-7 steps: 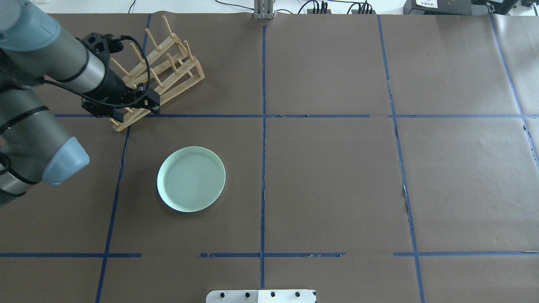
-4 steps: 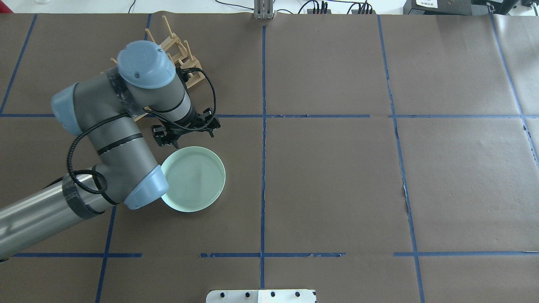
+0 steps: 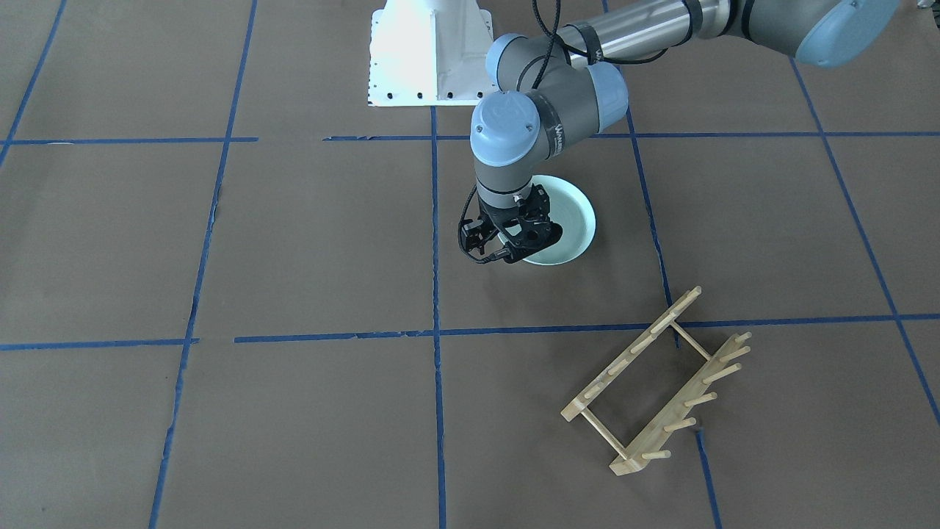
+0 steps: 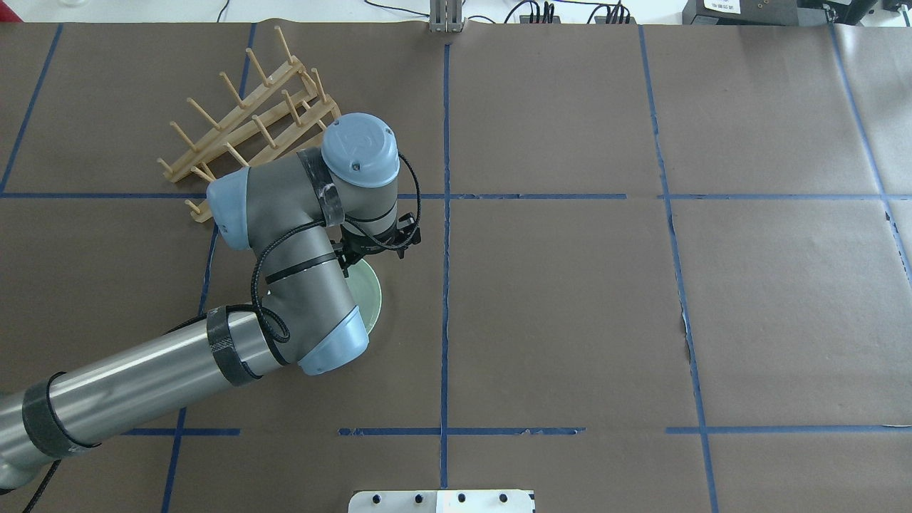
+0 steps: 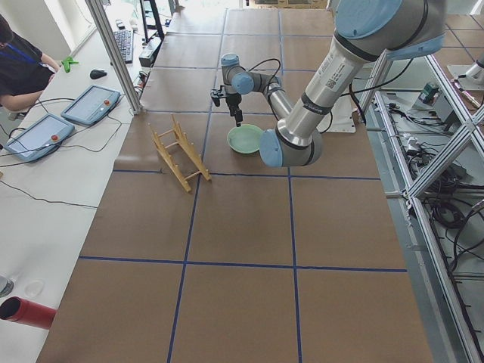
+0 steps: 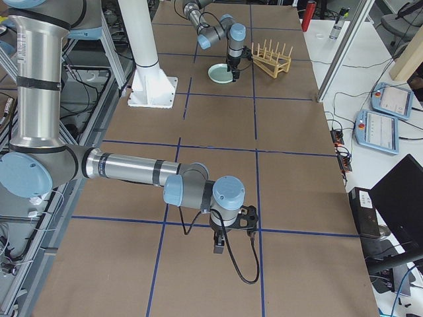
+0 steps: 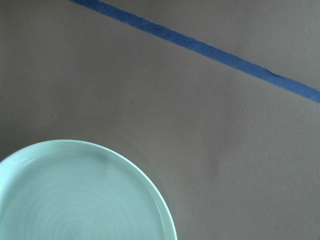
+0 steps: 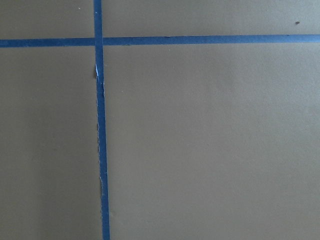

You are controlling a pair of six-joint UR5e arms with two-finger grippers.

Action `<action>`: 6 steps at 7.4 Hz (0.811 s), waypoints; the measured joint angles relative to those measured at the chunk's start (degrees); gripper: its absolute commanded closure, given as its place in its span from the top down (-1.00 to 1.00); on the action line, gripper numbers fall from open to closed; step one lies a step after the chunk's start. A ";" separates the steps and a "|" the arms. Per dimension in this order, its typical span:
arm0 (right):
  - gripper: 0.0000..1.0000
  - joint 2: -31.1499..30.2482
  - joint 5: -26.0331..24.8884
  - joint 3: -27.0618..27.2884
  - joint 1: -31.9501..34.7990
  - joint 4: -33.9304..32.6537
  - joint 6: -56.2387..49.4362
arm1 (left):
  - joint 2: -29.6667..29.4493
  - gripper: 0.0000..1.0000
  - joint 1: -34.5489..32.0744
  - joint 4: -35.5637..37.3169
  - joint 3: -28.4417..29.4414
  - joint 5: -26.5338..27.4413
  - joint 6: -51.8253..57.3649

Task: Place plate on rack
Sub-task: 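Lower the left gripper and grasp the plate's rim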

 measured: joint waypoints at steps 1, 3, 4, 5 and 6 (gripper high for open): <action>1.00 0.00 0.00 0.00 0.00 0.00 0.00 | -0.14 0.17 0.68 -0.02 0.81 1.17 0.14; 1.00 0.00 0.00 0.00 0.00 0.00 0.00 | -0.05 0.04 1.70 -0.07 1.48 1.91 0.30; 1.00 0.00 0.00 0.00 -0.01 0.00 0.00 | 0.01 -0.35 2.00 -0.11 1.53 2.01 0.32; 1.00 0.00 0.00 0.00 -0.02 0.00 0.00 | 0.03 -0.99 2.16 -0.13 1.53 2.03 0.34; 1.00 0.00 0.00 0.00 0.00 0.00 0.00 | 0.01 -1.00 2.21 -0.14 1.51 1.94 0.34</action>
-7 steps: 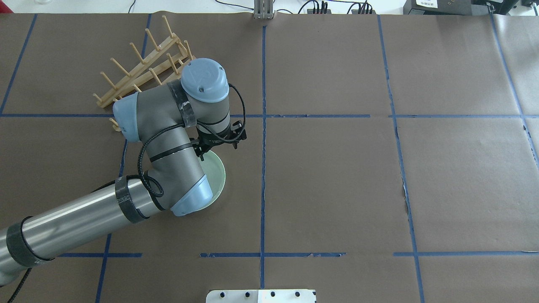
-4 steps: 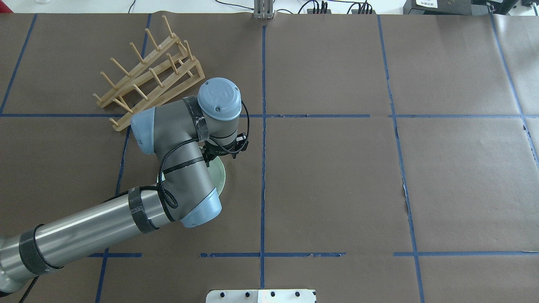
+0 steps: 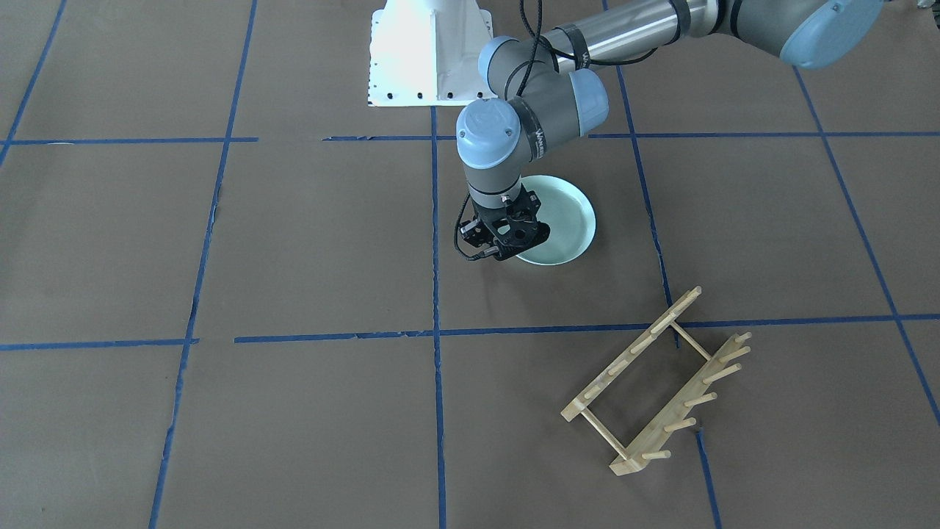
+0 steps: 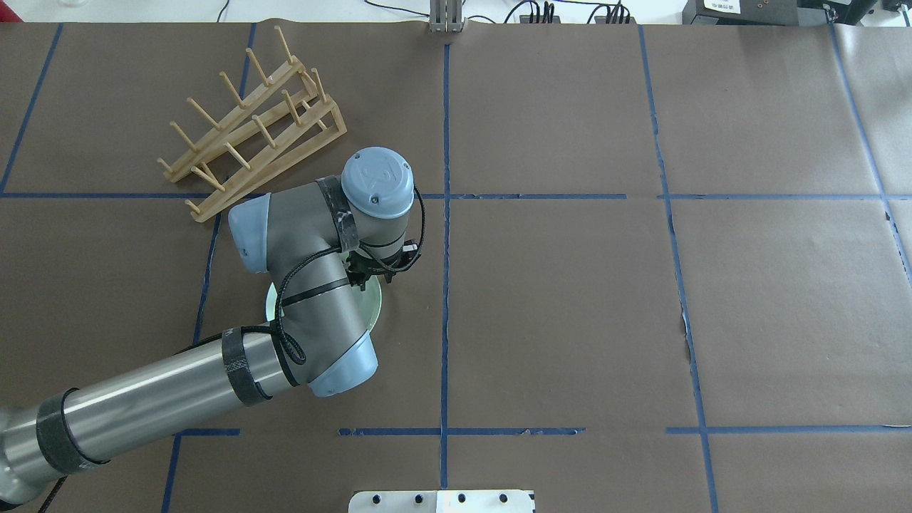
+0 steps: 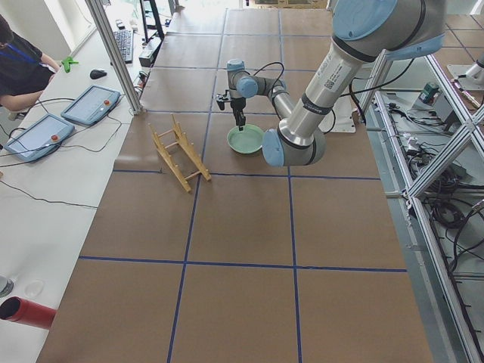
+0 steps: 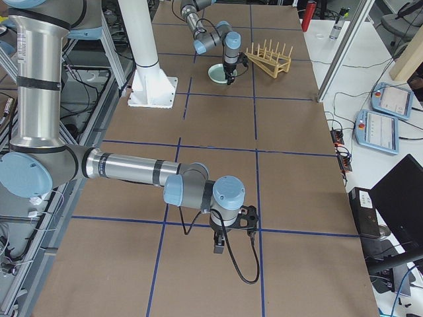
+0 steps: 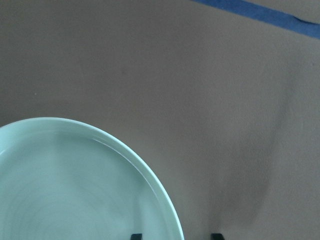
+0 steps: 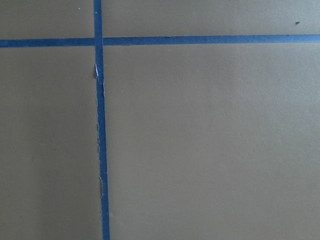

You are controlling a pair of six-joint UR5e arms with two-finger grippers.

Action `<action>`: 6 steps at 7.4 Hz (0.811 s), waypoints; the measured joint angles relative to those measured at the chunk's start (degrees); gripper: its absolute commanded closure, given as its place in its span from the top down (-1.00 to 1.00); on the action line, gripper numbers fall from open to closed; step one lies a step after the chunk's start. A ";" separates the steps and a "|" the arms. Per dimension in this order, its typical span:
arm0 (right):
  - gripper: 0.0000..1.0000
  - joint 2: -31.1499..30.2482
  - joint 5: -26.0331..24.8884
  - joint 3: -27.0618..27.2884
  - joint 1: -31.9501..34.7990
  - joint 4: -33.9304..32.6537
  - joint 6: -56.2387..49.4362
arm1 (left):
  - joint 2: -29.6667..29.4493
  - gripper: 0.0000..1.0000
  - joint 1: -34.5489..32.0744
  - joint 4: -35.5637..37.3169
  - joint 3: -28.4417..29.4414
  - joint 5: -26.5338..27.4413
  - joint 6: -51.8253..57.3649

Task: Place plate on rack
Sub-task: 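Lower the left gripper and grasp the plate's rim, then lift the plate with the left gripper and tilt it upright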

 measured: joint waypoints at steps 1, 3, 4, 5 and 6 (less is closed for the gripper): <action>1.00 0.00 0.00 0.00 0.01 0.00 0.00 | 0.06 -1.00 0.12 -0.02 -0.12 -0.17 -0.02; 1.00 0.00 0.00 0.00 -0.02 0.00 0.00 | 0.24 -1.00 0.36 -0.08 -0.63 -0.47 -0.04; 1.00 0.00 0.00 0.00 -0.03 0.00 0.00 | 0.25 -1.00 0.35 -0.07 -1.51 -0.57 -0.03; 1.00 0.00 0.00 0.00 -0.03 0.00 0.00 | 0.23 -1.00 -0.11 -0.06 -3.91 -0.78 0.03; 1.00 0.00 0.00 -0.01 -0.04 0.00 0.00 | 0.24 -1.00 -1.44 -0.27 -7.31 -1.93 0.09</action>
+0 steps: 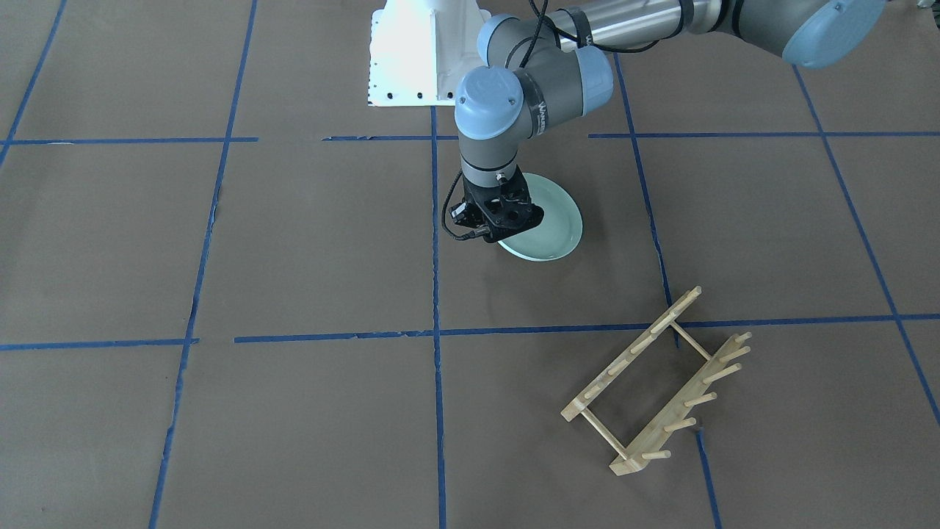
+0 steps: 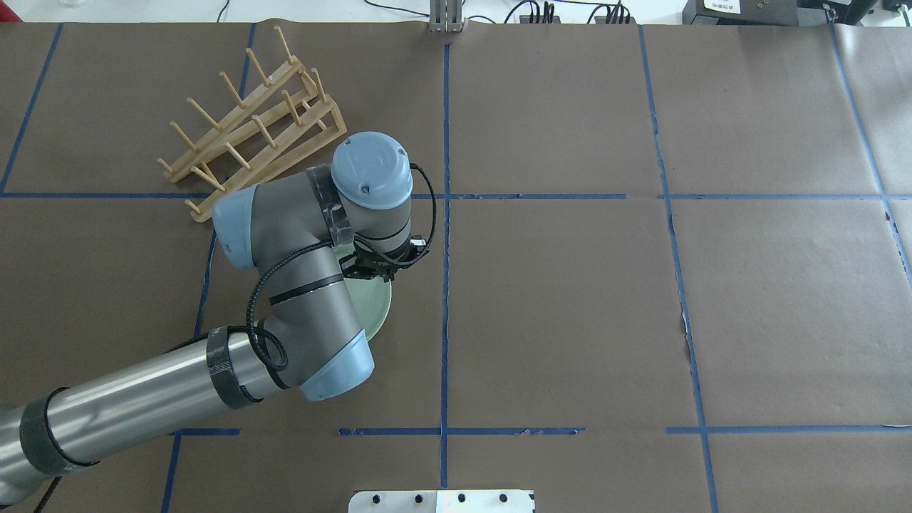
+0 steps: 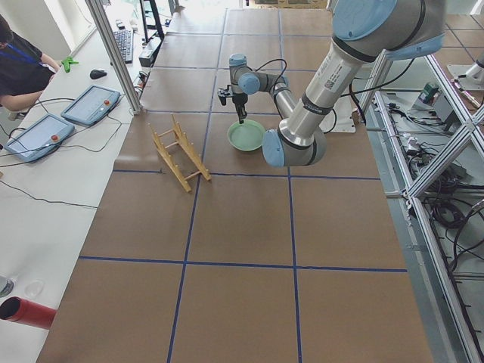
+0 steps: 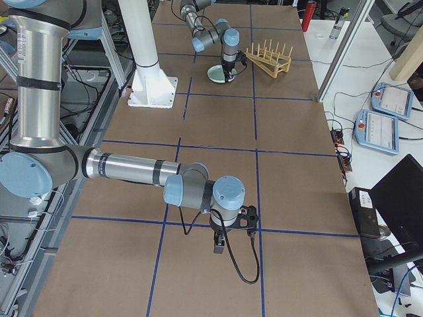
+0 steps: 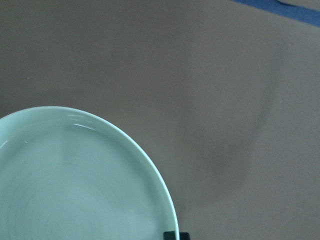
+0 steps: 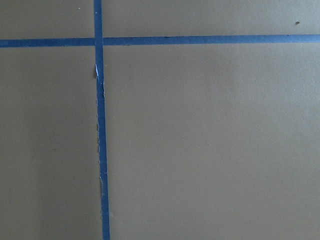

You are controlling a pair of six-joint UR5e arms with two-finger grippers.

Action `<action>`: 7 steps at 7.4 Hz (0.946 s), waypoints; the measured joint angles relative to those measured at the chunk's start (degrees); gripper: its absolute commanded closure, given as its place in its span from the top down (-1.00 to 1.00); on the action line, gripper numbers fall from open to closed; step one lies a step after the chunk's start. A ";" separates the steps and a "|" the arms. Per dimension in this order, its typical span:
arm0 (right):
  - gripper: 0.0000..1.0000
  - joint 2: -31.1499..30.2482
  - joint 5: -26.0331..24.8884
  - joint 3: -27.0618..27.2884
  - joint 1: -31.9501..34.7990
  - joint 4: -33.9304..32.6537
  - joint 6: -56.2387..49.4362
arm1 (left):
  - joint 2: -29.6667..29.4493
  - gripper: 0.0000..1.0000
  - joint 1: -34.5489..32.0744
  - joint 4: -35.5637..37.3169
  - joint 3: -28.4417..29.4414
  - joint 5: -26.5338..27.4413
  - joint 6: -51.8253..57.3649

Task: Place plate on rack
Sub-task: 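Lift the plate with the left gripper and tilt it upright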

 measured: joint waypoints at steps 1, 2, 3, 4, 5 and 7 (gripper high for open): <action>1.00 0.00 0.00 -0.01 -0.01 0.00 0.00 | -0.03 -1.00 -2.39 -1.62 -3.28 -2.74 -0.01; 1.00 0.00 0.00 -0.01 -0.02 0.00 0.00 | -0.12 -1.00 -5.50 -5.91 -5.46 -5.90 -0.26; 1.00 0.00 0.00 -0.01 -0.01 0.00 0.00 | -0.09 -1.00 -9.09 -13.05 -6.41 -8.77 -1.50; 1.00 0.00 0.00 0.00 0.00 0.00 0.00 | 0.08 -1.00 -12.59 -21.11 -6.71 -10.93 -4.04; 1.00 0.00 0.00 0.00 -0.01 0.00 0.00 | 0.63 -1.00 -15.63 -29.03 -6.73 -12.67 -7.25; 1.00 0.00 0.00 -0.05 0.00 0.00 0.00 | 3.42 -1.00 -20.30 -47.27 -5.73 -14.35 -15.87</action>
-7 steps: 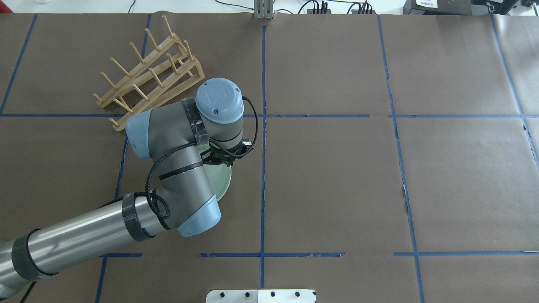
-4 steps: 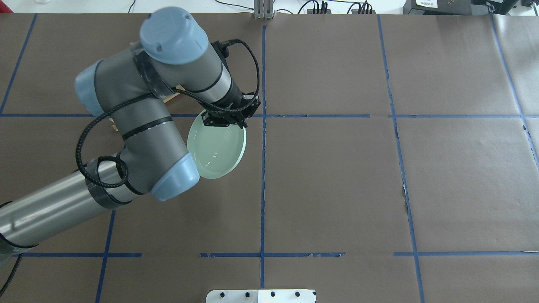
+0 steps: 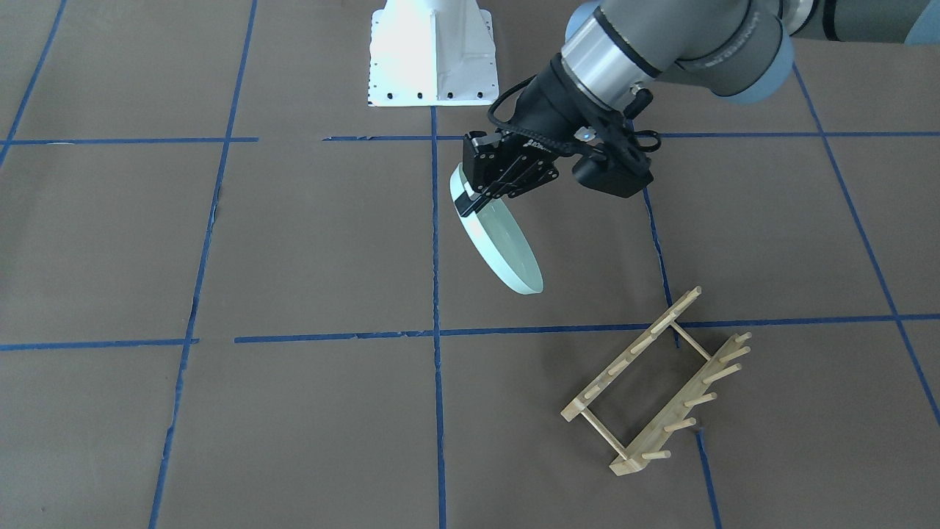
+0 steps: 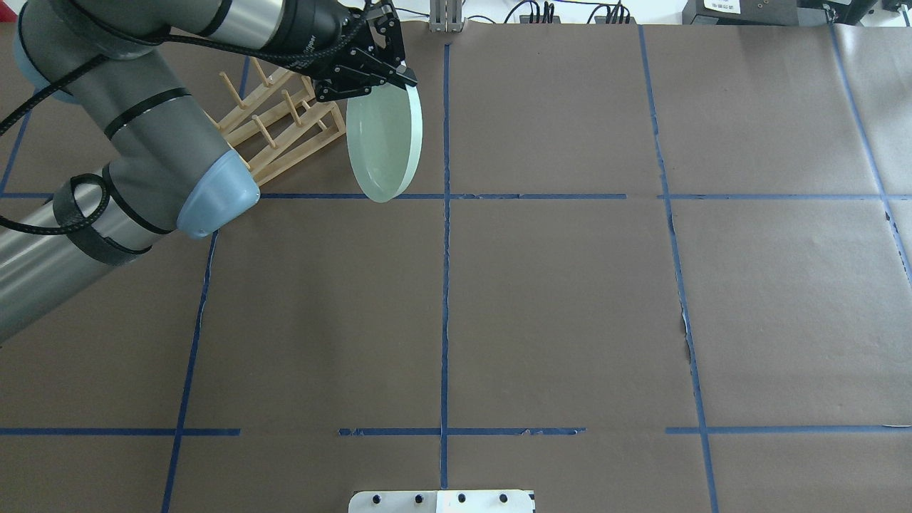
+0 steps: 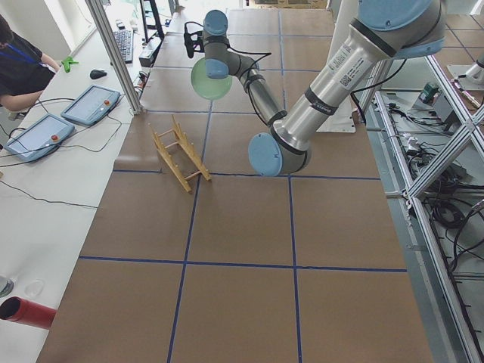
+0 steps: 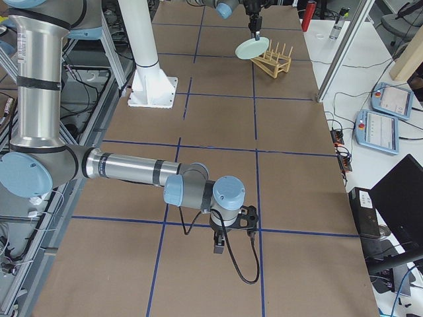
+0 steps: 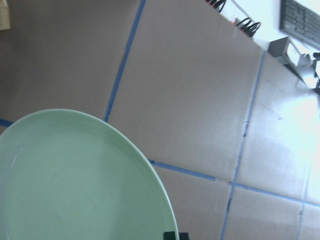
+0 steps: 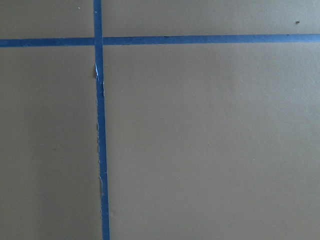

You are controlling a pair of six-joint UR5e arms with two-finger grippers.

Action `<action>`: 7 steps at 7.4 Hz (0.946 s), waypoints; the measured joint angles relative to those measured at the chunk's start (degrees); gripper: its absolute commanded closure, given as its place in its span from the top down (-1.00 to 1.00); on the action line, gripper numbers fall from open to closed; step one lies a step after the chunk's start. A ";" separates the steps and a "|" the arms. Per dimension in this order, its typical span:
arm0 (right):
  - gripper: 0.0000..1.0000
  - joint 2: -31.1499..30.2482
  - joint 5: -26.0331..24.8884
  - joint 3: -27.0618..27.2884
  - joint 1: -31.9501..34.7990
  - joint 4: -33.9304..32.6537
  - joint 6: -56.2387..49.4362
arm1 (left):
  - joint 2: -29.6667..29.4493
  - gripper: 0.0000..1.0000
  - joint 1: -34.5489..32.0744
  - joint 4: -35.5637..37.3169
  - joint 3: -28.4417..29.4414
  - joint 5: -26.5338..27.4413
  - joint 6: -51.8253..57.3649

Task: Place plate on rack
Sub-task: 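Lift the plate with the left gripper and tilt it upright, then carry the upright plate with the left gripper above the wooden rack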

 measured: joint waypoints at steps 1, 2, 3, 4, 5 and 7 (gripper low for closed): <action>1.00 0.00 0.00 0.00 0.03 0.00 0.00 | 1.07 -1.00 -2.15 -9.09 1.59 0.00 -4.83; 1.00 0.00 0.00 0.00 0.03 0.00 0.00 | 1.63 -1.00 -4.36 -17.79 4.05 1.09 -9.95; 1.00 0.00 0.00 -0.02 0.01 0.00 0.00 | 2.36 -1.00 -5.82 -25.47 6.42 3.52 -13.70; 1.00 0.00 0.00 -0.03 0.01 0.00 0.00 | 3.51 -1.00 -6.58 -32.38 8.47 6.46 -16.05; 1.00 0.00 0.00 -0.03 0.03 0.00 0.00 | 4.47 -1.00 -7.37 -37.35 10.61 8.95 -17.60; 1.00 0.00 0.00 -0.01 0.01 0.00 0.00 | 5.78 -1.00 -10.35 -40.80 15.31 11.17 -18.84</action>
